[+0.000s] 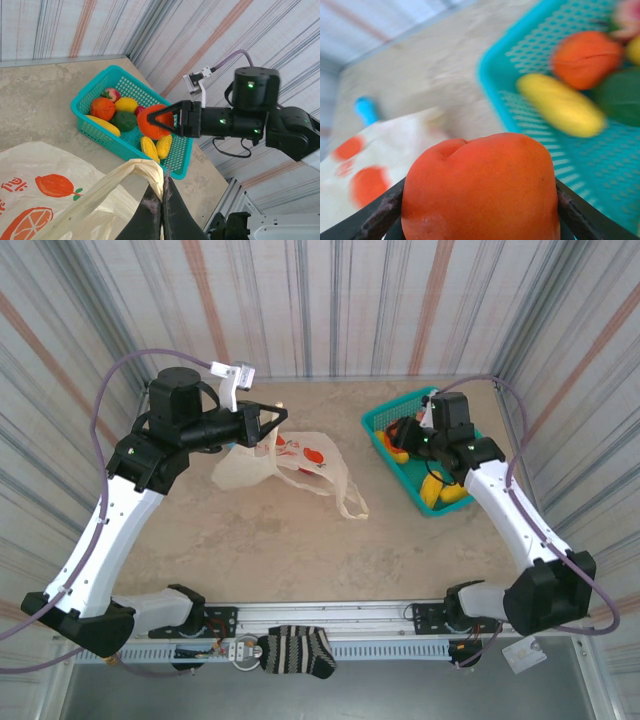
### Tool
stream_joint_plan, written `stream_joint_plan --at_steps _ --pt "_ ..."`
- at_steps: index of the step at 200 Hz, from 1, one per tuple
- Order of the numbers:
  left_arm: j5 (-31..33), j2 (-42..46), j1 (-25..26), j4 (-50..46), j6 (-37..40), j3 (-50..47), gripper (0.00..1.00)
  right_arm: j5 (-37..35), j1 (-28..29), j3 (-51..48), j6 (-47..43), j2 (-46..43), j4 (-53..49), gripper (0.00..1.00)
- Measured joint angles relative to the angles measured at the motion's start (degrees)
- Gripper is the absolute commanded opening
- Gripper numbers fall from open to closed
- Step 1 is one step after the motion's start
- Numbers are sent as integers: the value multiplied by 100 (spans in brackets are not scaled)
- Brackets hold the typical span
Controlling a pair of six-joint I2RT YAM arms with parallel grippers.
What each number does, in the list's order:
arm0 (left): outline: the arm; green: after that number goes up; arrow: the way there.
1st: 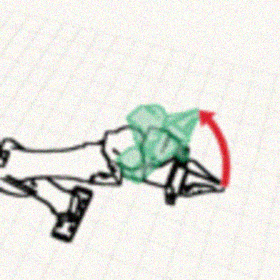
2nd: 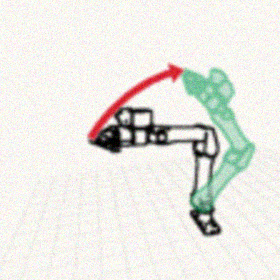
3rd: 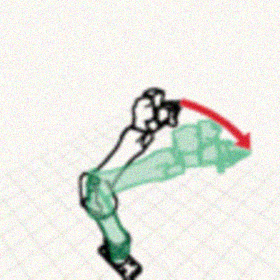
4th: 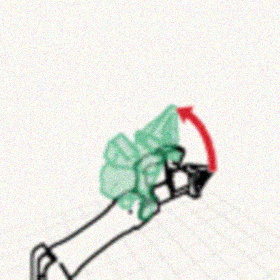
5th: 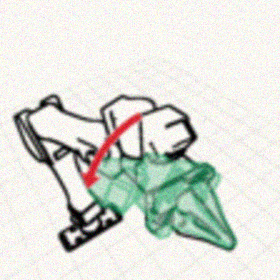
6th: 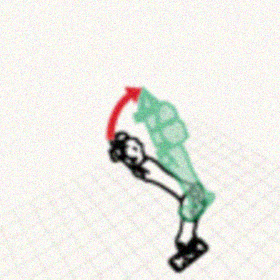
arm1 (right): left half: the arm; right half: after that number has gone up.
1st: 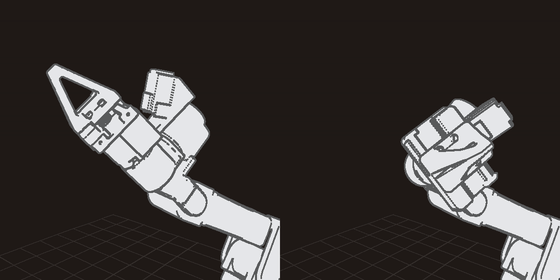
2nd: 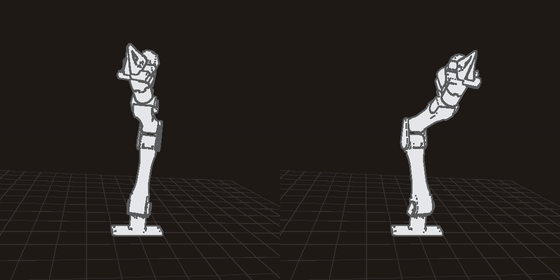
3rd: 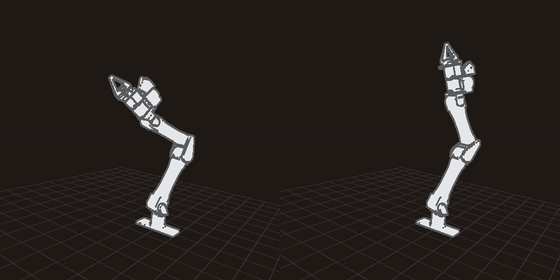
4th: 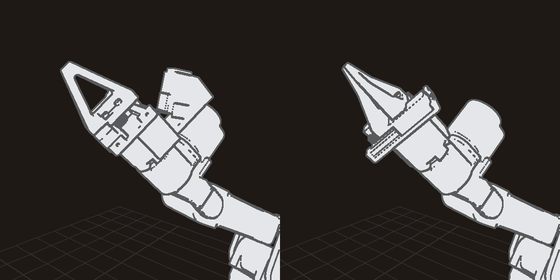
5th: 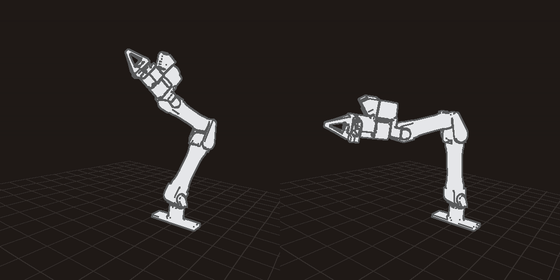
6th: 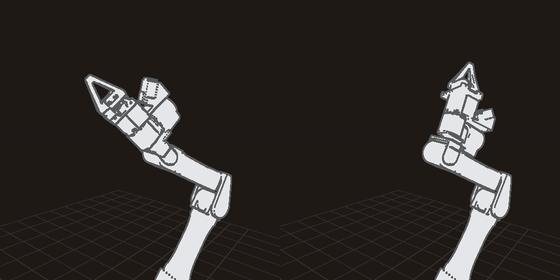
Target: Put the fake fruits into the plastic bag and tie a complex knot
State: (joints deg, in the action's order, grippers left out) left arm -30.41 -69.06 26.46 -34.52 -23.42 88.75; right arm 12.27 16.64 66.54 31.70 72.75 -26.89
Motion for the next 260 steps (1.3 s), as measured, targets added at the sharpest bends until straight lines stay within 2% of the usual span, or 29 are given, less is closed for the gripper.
stream_joint_plan --at_steps 27,48,68,84,135,168,217,260 --pt "20 2 0 -17 4 0 0 1051 586 98 -219 -155 251 63" --pt "48 22 0 -74 22 0 0 1622 1263 286 -501 -155 293 64" --pt "68 92 0 -129 44 -7 0 1801 1939 487 -756 -155 251 64" --pt "61 181 0 -127 68 -61 0 1755 2260 614 -872 -142 181 63" --pt "35 341 0 -125 68 -243 0 1523 2391 953 -857 503 354 62" --pt "-7 439 0 -122 68 -299 0 1836 2476 1106 -713 1095 754 62" --pt "-13 525 0 -125 101 -306 0 2345 2889 1554 -645 1836 1084 61" --pt "-136 529 0 -125 131 -306 0 1910 3101 1864 -710 2406 920 60"
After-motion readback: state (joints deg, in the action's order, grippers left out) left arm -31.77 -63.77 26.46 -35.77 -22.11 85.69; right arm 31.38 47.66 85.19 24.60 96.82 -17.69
